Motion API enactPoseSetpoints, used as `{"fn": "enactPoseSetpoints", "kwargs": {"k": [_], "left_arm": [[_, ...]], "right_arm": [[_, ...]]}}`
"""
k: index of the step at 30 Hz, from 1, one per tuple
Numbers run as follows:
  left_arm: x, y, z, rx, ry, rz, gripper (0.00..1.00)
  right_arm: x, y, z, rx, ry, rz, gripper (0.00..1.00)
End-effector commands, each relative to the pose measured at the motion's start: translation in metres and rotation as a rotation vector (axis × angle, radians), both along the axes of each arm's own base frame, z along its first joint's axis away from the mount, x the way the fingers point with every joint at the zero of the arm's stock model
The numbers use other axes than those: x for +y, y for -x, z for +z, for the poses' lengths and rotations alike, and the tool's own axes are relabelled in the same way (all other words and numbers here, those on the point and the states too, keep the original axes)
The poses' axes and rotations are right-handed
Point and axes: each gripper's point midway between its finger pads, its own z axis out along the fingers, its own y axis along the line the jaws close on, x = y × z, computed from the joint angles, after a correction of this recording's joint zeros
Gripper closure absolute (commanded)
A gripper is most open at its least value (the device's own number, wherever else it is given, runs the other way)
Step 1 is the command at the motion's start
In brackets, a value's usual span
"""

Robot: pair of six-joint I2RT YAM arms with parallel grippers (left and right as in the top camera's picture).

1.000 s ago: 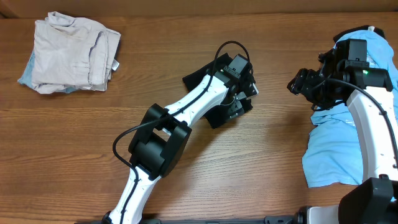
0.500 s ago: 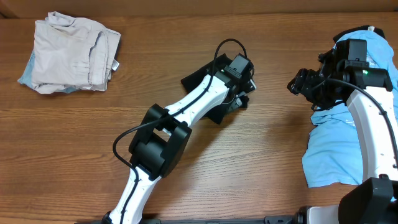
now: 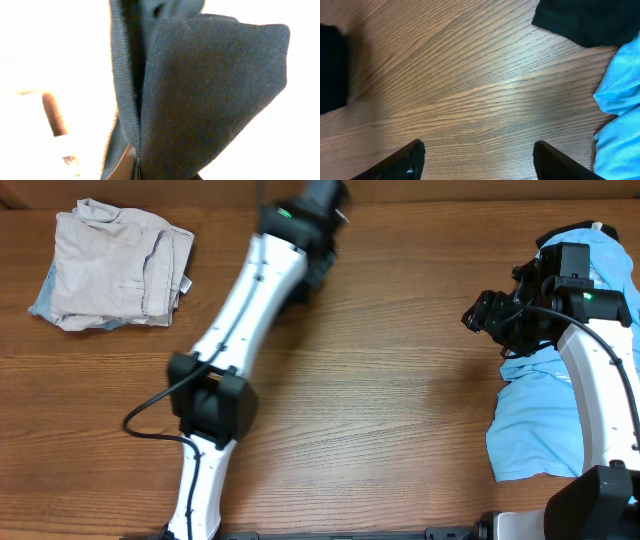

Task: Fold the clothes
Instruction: 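Carry the folded shirt left and place it on the beige stack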

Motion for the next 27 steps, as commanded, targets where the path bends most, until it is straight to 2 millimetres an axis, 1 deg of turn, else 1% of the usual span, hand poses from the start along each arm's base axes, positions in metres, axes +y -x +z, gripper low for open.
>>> {"fn": "enactPoseSetpoints", "kwargs": {"k": [1, 3, 4, 5, 9, 10, 13, 15, 16, 19, 21, 22, 24, 27], "left_arm": [[0.058, -0.018, 0.067, -0.162, -0.026, 0.128, 0.96], [0.088, -0.024, 0.084, -0.202, -0.018, 0.184, 0.96], [0.108, -0.028, 0.094, -0.230, -0.012, 0.222, 0.96], [0.123, -0.031, 0.103, -0.253, -0.007, 0.251, 0.96], [0.178, -0.035, 0.133, -0.342, 0.004, 0.355, 0.96], [0.196, -0.036, 0.143, -0.375, 0.007, 0.389, 0.96], [0.238, -0.038, 0.164, -0.450, -0.003, 0.451, 0.96], [0.264, -0.040, 0.173, -0.487, -0.027, 0.472, 0.96], [0.275, -0.040, 0.175, -0.499, -0.036, 0.484, 0.96], [0.318, -0.037, 0.179, -0.522, -0.076, 0.529, 0.96], [0.345, -0.032, 0.177, -0.516, -0.101, 0.559, 0.96], [0.357, -0.029, 0.175, -0.511, -0.111, 0.577, 0.96], [0.375, -0.025, 0.166, -0.488, -0.128, 0.593, 0.96], [0.394, -0.022, 0.146, -0.441, -0.122, 0.614, 0.96]], "right_arm": [[-0.003, -0.003, 0.007, -0.025, 0.015, 0.001, 0.27], [-0.003, -0.003, 0.007, -0.026, 0.015, 0.000, 0.27], [-0.003, -0.003, 0.007, -0.026, 0.015, 0.000, 0.27], [-0.003, -0.003, 0.007, -0.026, 0.015, 0.000, 0.27], [-0.003, -0.003, 0.007, -0.026, 0.015, 0.000, 0.27], [-0.003, -0.003, 0.007, -0.026, 0.015, 0.000, 0.27], [-0.003, -0.003, 0.007, -0.026, 0.014, -0.001, 0.27], [-0.003, -0.003, 0.007, -0.025, 0.013, -0.003, 0.27], [-0.003, -0.003, 0.007, -0.025, 0.013, -0.003, 0.27], [-0.003, -0.003, 0.007, -0.023, 0.011, -0.007, 0.27], [-0.002, -0.003, 0.007, -0.024, 0.011, -0.005, 0.27], [-0.002, -0.003, 0.007, -0.024, 0.011, -0.005, 0.27], [-0.002, -0.003, 0.007, -0.023, 0.010, -0.005, 0.27], [-0.002, -0.003, 0.007, -0.024, 0.011, -0.005, 0.27]]}}
